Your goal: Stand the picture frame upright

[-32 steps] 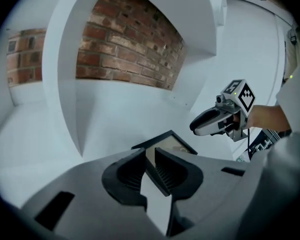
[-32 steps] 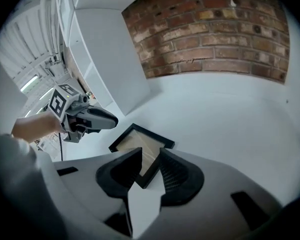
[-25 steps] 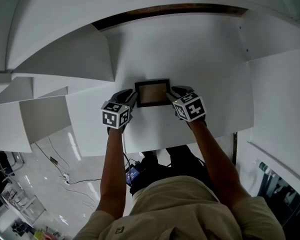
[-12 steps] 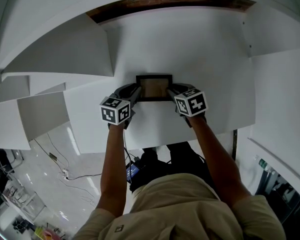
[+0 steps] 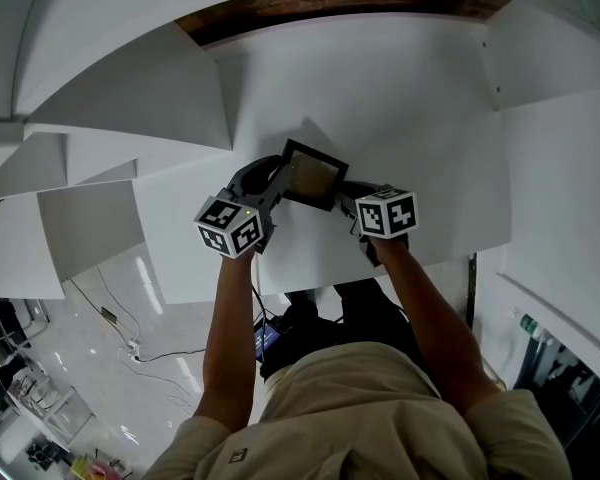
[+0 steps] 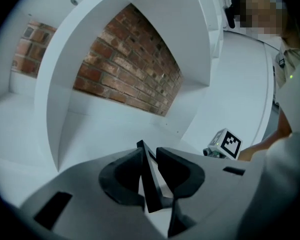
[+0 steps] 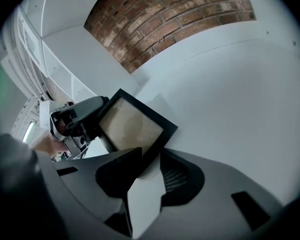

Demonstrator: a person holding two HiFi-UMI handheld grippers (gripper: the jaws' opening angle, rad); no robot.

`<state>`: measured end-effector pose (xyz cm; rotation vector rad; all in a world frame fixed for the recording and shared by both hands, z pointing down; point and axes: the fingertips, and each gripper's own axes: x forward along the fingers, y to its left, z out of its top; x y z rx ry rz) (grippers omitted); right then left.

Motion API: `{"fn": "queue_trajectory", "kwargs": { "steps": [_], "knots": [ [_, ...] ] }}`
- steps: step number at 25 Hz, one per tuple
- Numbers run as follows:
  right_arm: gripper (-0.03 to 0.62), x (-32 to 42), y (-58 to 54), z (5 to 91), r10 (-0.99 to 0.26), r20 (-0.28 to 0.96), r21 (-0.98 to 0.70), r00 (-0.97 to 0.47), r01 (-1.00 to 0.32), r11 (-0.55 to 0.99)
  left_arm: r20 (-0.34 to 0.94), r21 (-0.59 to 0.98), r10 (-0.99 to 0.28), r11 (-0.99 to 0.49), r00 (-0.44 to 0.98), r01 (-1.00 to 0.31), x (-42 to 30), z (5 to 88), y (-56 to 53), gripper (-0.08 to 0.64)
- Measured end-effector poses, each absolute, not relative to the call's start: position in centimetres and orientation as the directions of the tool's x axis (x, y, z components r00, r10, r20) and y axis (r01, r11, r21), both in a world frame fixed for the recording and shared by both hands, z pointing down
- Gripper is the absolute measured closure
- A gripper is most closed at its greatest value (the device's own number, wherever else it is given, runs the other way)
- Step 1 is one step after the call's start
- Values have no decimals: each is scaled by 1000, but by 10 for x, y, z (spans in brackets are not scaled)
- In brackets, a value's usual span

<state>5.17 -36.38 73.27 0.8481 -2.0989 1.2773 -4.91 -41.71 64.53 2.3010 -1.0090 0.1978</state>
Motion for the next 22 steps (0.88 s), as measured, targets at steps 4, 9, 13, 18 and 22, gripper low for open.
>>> {"fn": "queue_trajectory", "kwargs": {
  "steps": [4, 9, 13, 18, 22],
  "knots": [
    [492, 37, -345, 736, -192, 714, -584, -673, -724, 366, 311, 441, -607, -589, 731, -677, -38, 622, -416, 489],
    [492, 23, -328, 738, -167, 712, -588, -682, -709, 388, 318, 343, -554, -689, 770, -638, -22, 604, -407, 490],
    [492, 7, -317, 735, -136, 683, -613, -718, -664, 428, 316, 270, -493, -772, 811, -575, -9, 594, -393, 500],
    [492, -3, -303, 729, -72, 658, -615, -750, -590, 523, 319, 175, -404, -864, 857, -472, 6, 587, -371, 502],
    [492, 19, -302, 725, -72, 693, -541, -717, -585, 604, 330, 123, -366, -897, 870, -424, 12, 583, -361, 502]
  ]
}}
